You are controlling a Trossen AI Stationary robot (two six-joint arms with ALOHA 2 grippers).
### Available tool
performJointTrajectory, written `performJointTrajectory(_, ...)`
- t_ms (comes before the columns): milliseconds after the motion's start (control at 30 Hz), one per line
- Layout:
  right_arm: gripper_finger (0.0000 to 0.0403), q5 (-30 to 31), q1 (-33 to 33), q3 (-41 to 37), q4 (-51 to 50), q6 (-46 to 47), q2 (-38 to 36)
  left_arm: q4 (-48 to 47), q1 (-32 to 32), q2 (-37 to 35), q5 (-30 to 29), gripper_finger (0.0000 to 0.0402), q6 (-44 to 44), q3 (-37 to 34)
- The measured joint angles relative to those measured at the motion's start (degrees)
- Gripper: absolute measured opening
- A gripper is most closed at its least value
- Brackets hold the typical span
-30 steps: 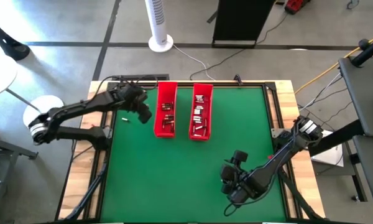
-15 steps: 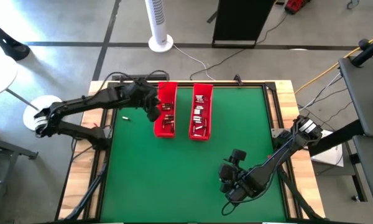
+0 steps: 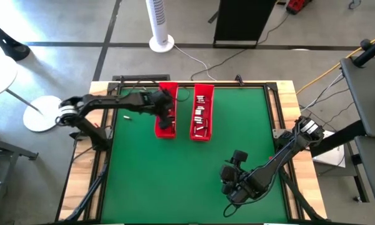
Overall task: Sort batteries
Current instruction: Put the black battery into the left red bin
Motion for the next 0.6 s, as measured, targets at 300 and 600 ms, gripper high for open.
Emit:
performJointTrajectory(300, 0.0233, 0.02, -0.02, 0.0, 0.23, -0.09, -0.02, 1.63, -0.07, 6.27, 0.54, 0.0029, 4.23, 0.0)
performJointTrajectory(600, 0.0233, 0.04, -0.02, -0.02, 0.88, -0.94, -0.01, 3.32, -0.1, 9.68, 1.1, 0.003, 7.09, 0.02)
